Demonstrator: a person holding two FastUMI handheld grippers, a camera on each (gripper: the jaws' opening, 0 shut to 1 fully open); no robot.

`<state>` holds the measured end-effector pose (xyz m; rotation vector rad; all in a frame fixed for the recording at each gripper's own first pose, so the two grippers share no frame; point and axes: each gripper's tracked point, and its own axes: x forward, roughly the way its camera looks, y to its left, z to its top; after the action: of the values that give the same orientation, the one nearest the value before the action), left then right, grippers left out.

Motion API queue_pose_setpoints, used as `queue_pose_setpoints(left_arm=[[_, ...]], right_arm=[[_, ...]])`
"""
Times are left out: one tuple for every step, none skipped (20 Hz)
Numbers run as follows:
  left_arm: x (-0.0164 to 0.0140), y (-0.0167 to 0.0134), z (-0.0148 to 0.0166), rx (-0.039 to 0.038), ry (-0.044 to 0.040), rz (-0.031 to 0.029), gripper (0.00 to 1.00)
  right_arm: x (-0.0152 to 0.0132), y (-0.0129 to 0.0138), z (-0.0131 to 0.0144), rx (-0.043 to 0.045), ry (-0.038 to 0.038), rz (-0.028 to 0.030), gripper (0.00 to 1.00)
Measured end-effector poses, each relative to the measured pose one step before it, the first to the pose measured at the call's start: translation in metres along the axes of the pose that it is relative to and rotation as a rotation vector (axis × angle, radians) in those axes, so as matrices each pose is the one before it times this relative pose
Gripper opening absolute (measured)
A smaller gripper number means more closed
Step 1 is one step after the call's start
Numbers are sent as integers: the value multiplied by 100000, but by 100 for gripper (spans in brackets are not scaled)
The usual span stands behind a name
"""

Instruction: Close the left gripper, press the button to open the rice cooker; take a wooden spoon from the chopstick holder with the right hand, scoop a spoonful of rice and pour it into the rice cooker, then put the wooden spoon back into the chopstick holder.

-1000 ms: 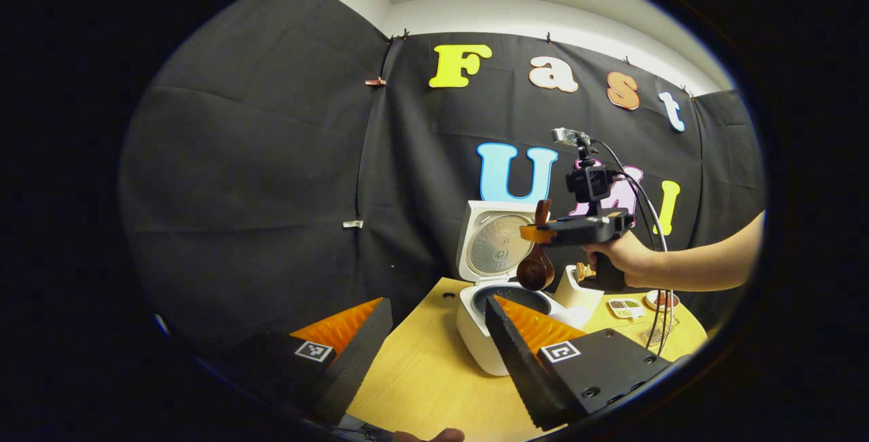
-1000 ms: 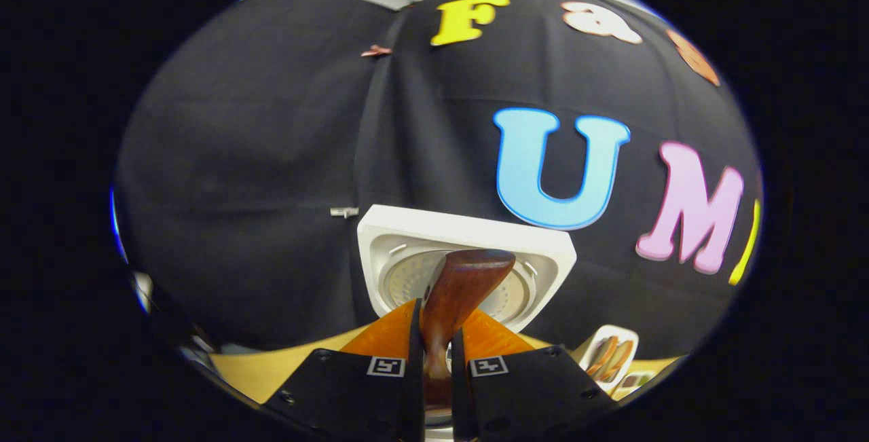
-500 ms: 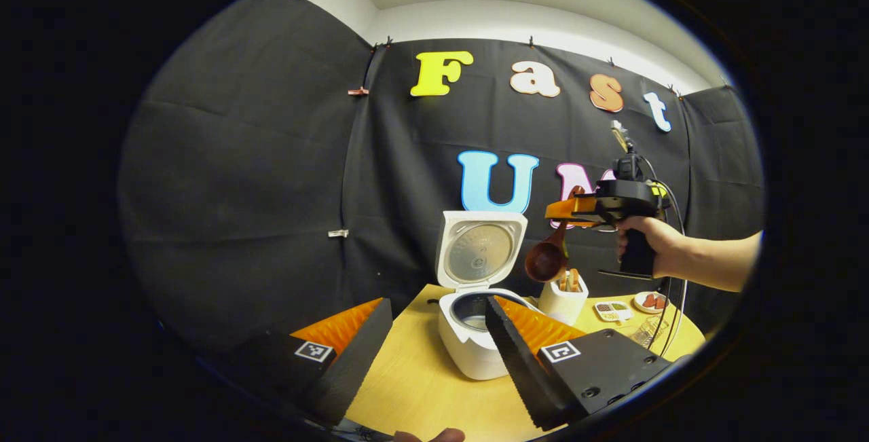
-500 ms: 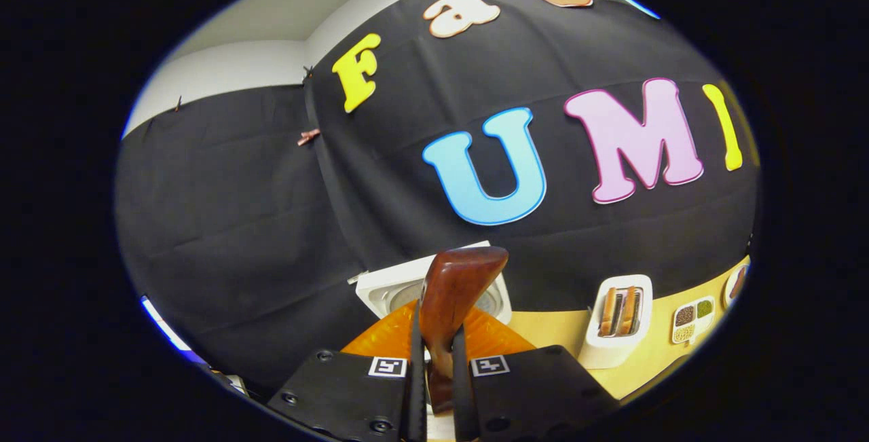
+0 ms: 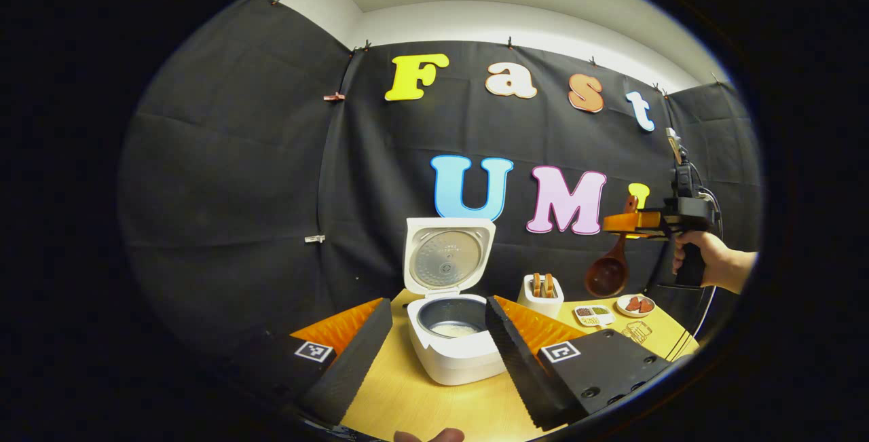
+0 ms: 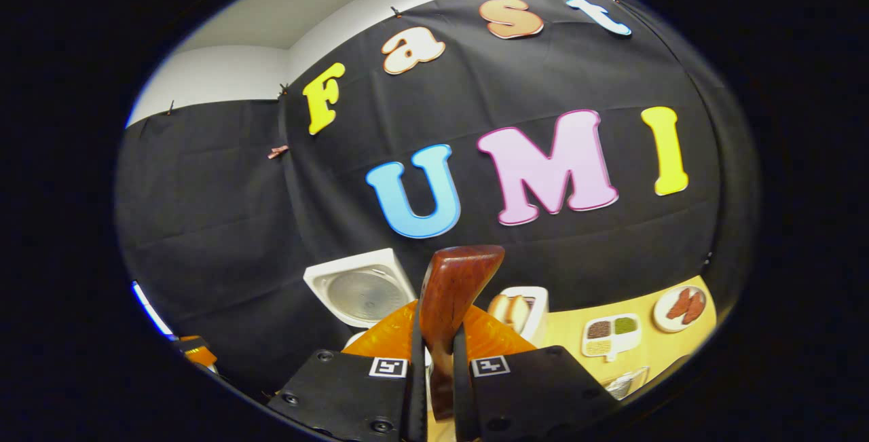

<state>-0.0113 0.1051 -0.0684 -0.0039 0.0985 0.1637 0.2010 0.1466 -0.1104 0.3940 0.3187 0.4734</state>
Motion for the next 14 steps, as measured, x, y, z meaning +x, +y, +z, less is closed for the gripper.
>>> queue_pose_setpoints(left_arm=[[154, -622, 55, 199, 75, -595, 95], [145, -694, -64, 94, 294, -647, 96], [172, -563, 43, 374, 212, -90, 95], [166, -471, 57, 543, -40, 34, 95], [178, -463, 171, 470, -110, 163, 95], [182, -572, 92, 213, -34, -97, 95], [111, -516, 70, 139, 220, -66, 95], [184, -473, -92, 198, 375, 103, 95], [193, -439, 27, 468, 499, 234, 95], [156, -406, -109, 655, 556, 429, 95], [139, -459, 56, 571, 485, 403, 95], [227, -333, -37, 330, 330, 487, 96], [164, -350, 97, 40, 379, 536, 96], [169, -298, -80, -296, 534, 691, 96]], right_arm=[[-909, -2268, -172, -1459, 222, -2996, 20], [-762, -2362, -326, -1083, 239, -3197, 20], [-631, -2151, -326, -754, 370, -2631, 19], [-394, -2023, -324, -475, 465, -2651, 20], [-398, -2041, -416, -634, 450, -2735, 19], [-158, -2003, -427, -511, 401, -2812, 19], [-24, -1930, -500, -401, 335, -2791, 20], [-2, -1711, -546, -696, 548, -2434, 19], [152, -1666, -736, -690, 944, -2262, 20], [290, -1442, -944, -769, 762, -2066, 20], [375, -1479, -929, -388, 953, -2461, 20], [405, -1154, -1001, 460, 813, -1768, 20], [579, -1085, -958, 545, 991, -1457, 20], [559, -961, -1093, 1182, 1382, -887, 20]])
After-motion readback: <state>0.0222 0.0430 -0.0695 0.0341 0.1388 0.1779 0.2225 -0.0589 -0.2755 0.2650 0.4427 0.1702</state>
